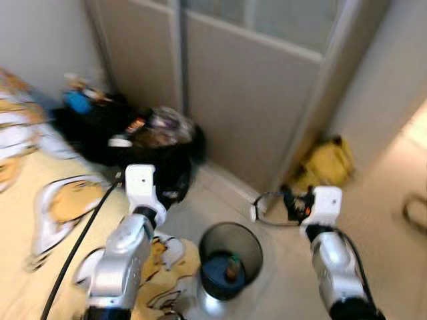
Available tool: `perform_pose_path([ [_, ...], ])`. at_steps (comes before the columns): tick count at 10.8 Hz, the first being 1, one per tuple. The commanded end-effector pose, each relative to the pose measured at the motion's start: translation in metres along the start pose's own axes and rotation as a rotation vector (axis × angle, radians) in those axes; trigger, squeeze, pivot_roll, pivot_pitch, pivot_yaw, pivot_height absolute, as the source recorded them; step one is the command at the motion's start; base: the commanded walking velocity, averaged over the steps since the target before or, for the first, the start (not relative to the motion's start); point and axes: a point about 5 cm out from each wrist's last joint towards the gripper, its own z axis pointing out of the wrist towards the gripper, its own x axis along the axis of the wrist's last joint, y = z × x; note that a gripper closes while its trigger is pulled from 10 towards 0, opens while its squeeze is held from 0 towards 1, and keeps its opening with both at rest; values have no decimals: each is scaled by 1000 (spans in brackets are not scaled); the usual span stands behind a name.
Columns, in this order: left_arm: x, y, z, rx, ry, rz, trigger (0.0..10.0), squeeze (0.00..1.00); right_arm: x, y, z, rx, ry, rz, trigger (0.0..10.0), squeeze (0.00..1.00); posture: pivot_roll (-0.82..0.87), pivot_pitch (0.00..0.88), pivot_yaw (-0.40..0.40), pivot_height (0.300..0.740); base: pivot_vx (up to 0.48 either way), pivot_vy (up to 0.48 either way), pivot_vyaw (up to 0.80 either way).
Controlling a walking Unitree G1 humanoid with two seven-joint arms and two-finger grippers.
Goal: Clean up the room
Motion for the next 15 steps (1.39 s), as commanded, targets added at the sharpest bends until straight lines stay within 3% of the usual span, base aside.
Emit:
perform_pose_path([
  [1, -7, 0, 2, 24, -3, 44, 10000, 0, -5, -2, -5, 3, -13, 34, 10000, 0, 168, 0, 13, 740, -292, 244, 475],
  [2, -9, 0, 7, 27, 4, 61, 10000, 0, -6, -6, -6, 6, -14, 76, 10000, 0, 167, 0, 31, 740, -319, 364, 475],
  [3, -16, 9, 11, -37, -34, 77, 10000, 0, -2, -7, -1, 2, -6, 102, 10000, 0, 172, 0, 19, 740, -442, 0, 475],
  [4, -19, 15, 18, -42, -51, 10, 10000, 0, 9, 3, 8, -7, 3, 154, 10000, 0, 175, 0, 12, 740, 0, 0, 469],
  [6, -18, 8, 20, -22, -19, 88, 10000, 0, 11, 3, 12, 52, -12, 134, 10000, 0, 187, 0, 12, 740, 0, 0, 472],
  [7, -16, -1, 21, 37, -8, 105, 10000, 0, 10, -3, 12, 90, -19, 141, 10000, 0, 203, 0, 4, 740, 0, 0, 475],
  [9, -12, -5, 20, 69, 16, 139, 10000, 0, -1, -17, 8, 196, -74, 133, 10000, 0, 225, 0, -4, 740, 0, 0, 475],
  [10, -10, -5, 19, 79, 30, 109, 10000, 0, -3, -19, 7, 220, -89, 121, 10000, 0, 230, 0, -10, 740, 0, 480, 475],
  [11, -7, -6, 20, 101, 47, 95, 10000, 0, 0, -16, 9, 230, -86, 111, 10000, 0, 228, 0, -14, 740, 0, 480, 469],
  [14, -2, 8, 26, 25, 97, 196, 10000, 0, 6, -16, 18, 240, -81, 95, 10000, 0, 227, 0, 22, 740, 0, 480, 471],
  [15, -4, 2, 27, 32, 83, 199, 10000, 0, 5, -15, 17, 174, -69, 108, 10000, 0, 226, 0, 24, 740, 0, 0, 463],
])
